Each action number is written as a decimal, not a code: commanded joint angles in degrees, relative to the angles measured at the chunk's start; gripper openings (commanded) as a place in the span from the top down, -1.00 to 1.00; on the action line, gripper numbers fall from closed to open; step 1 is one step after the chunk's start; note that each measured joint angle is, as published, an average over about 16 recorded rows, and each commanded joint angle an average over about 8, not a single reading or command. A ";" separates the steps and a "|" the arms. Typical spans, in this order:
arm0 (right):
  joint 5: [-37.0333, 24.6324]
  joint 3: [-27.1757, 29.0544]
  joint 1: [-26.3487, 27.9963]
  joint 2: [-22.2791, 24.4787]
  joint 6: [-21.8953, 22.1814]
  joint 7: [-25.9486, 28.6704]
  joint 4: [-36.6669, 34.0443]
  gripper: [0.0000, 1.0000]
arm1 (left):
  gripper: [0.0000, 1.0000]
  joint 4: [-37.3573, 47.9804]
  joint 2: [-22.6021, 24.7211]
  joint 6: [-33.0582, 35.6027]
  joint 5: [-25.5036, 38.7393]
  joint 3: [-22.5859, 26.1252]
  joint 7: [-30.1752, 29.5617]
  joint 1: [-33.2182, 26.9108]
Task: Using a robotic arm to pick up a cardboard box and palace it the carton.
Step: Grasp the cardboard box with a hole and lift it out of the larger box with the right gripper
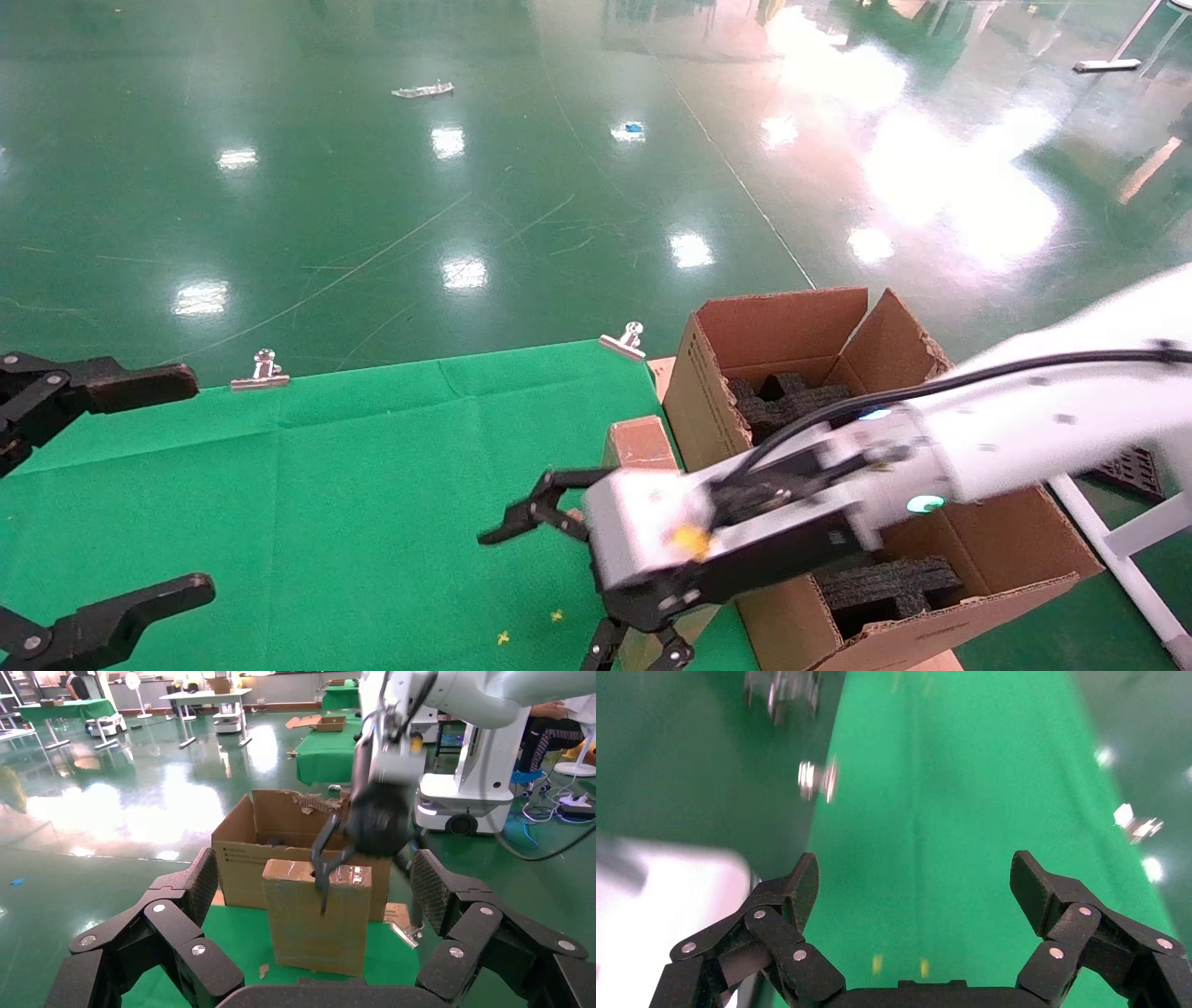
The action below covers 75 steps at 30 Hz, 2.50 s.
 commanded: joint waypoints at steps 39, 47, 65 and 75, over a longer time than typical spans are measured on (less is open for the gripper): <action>-17.97 -48.23 44.32 -6.48 0.57 22.13 0.43 -1.00 | -1.00 0.01 -0.07 -0.07 -0.12 0.17 0.09 -0.04; -17.33 -50.86 45.56 -6.16 1.29 26.84 -0.05 -1.00 | -1.00 0.01 -0.08 -0.08 -0.14 0.21 0.10 -0.05; -1.98 -56.51 45.18 -6.32 -0.91 52.49 -19.38 -1.00 | -1.00 0.01 -0.11 -0.12 -0.19 0.28 0.14 -0.06; -0.33 -58.94 43.52 -9.58 0.18 52.45 -23.48 -1.00 | -1.00 0.01 -0.13 -0.13 -0.22 0.32 0.16 -0.07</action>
